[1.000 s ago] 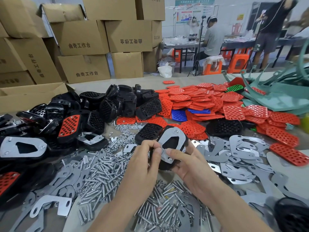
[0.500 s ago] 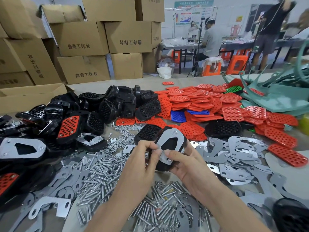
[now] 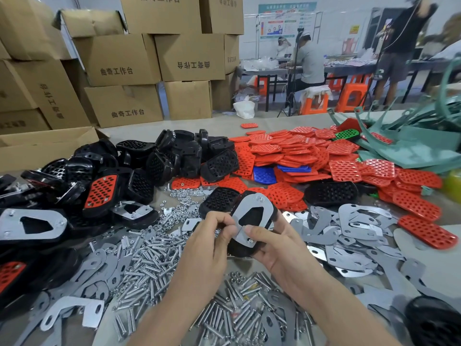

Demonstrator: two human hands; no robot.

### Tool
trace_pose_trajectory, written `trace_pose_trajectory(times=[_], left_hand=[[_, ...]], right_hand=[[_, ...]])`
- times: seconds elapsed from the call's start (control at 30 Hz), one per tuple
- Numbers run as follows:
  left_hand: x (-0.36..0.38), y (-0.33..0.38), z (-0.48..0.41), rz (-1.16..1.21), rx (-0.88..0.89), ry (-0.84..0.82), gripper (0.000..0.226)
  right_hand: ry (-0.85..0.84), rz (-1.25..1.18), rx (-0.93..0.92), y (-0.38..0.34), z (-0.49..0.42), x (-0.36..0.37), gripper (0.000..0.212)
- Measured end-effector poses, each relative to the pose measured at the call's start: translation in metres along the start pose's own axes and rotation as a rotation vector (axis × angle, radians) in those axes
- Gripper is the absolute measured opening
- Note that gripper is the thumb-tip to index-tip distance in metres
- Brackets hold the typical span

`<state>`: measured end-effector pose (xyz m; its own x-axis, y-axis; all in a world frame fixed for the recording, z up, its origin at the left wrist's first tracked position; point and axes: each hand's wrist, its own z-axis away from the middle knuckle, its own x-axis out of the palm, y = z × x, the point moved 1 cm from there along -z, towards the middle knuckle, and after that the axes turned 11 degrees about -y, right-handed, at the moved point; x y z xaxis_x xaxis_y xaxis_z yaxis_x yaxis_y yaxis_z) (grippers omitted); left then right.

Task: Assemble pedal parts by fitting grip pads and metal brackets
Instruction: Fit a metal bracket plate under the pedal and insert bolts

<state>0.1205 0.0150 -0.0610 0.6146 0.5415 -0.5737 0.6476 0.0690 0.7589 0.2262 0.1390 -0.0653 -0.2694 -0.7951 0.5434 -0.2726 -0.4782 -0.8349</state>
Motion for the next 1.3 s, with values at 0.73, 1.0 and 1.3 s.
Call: trace_pose_trajectory(times=[0.73, 1.0, 1.3], left_hand=[[0.0013, 0.0007, -0.0002, 0.058, -0.024, 0.010, 0.005], [0.0007, 0.0025, 0.0034, 0.023, -0.002, -0.020, 0.015], [0.0000, 0.0004, -0.0004, 0.005, 0.009, -0.004, 0.012]], right_hand=[[0.026, 0.008, 0.010, -0.0010, 0.0003, 0.0006, 0.048], [0.013, -0.002, -0.007, 0.0002, -0.0004, -0.0007, 0.054], [0.013, 0.022, 0.004, 0.0017, -0.0013, -0.0027, 0.054]])
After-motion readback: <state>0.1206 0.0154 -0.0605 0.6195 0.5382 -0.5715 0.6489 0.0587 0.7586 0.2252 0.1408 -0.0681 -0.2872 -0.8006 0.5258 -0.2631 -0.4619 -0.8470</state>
